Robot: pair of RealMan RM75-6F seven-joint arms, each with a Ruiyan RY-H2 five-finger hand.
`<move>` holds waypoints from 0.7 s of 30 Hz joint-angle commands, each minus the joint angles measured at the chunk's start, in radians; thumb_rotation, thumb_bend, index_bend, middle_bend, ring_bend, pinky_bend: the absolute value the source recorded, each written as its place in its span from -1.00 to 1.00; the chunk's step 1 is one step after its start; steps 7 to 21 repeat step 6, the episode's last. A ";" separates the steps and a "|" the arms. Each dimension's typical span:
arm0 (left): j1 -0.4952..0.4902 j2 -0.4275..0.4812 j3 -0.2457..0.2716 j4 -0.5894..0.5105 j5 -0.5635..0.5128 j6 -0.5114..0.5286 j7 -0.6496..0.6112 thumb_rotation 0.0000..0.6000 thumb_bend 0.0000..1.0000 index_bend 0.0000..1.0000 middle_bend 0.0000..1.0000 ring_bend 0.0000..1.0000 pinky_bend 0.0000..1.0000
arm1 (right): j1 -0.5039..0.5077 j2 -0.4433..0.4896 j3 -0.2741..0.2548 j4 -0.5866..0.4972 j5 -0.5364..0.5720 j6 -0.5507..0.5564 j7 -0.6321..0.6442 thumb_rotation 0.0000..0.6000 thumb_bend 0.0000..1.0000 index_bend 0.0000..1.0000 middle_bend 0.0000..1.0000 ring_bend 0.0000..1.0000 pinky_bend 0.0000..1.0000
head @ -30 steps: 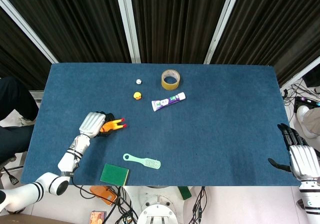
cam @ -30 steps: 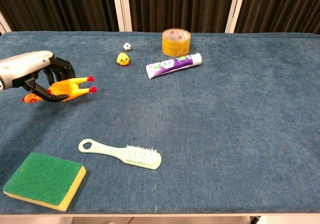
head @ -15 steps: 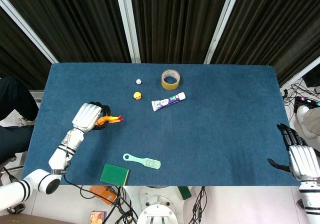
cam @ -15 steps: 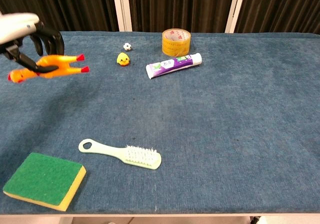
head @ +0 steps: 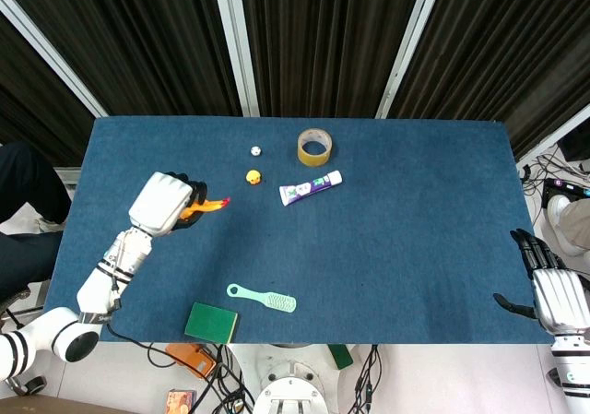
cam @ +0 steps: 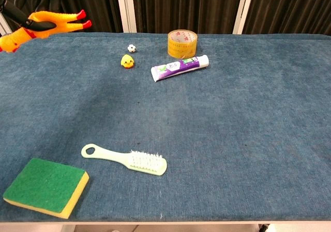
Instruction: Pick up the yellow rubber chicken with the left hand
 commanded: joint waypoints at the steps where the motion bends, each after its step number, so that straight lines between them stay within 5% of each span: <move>1: -0.012 0.008 -0.008 -0.014 -0.004 -0.001 0.017 1.00 0.15 0.31 0.36 0.17 0.30 | 0.001 0.000 0.000 0.000 0.001 -0.001 0.000 1.00 -0.57 -0.77 -0.74 -0.67 -0.42; 21: -0.031 0.031 -0.027 -0.057 -0.008 0.003 0.055 1.00 0.15 0.31 0.36 0.17 0.30 | 0.001 0.000 0.001 0.000 0.003 -0.001 0.000 1.00 -0.57 -0.77 -0.74 -0.67 -0.42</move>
